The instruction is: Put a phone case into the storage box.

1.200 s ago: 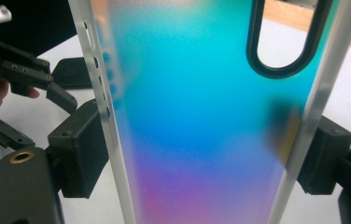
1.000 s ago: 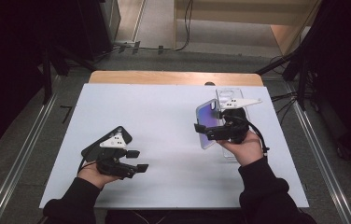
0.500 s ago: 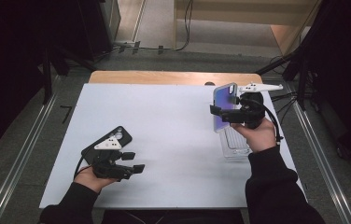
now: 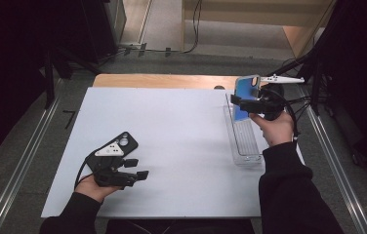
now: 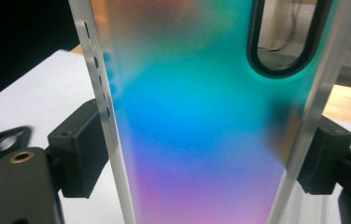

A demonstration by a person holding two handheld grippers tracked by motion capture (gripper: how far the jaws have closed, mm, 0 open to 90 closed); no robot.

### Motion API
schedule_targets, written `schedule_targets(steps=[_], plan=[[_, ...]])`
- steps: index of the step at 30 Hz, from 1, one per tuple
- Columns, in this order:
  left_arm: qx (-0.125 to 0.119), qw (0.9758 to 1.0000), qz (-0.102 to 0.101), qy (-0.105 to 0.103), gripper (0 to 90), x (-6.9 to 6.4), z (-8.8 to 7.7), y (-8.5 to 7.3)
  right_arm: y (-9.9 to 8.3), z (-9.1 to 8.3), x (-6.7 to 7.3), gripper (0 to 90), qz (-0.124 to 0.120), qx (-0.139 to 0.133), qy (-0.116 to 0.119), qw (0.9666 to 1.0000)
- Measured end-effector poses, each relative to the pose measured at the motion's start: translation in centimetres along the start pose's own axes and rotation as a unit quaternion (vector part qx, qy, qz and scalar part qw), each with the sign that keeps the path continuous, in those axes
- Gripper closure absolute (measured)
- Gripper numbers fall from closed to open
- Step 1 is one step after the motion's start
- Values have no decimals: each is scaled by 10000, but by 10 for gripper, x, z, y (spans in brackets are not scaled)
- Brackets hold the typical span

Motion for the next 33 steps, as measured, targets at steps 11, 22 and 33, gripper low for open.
schedule_targets(steps=[11,22,33], plan=[[-2,9999,-123,-6,319,2,1,0,9,24,-42,164,361,32,-522,9980],[-20,9999,-98,-45,319,1,1,1,12,65,-56,165,402,79,-699,9967],[-22,9999,-116,-80,319,1,3,1,1,99,-68,164,655,239,-828,9941]])
Point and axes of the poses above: each handheld gripper's, and its own axes: z roughly forward along the jaws, y roughly out of its top, x roughly to its left, the point moved 2 cm from there along z, roughly forward along the jaws, and after that the axes turned 2 degrees about -x, right-handed, at the moved point
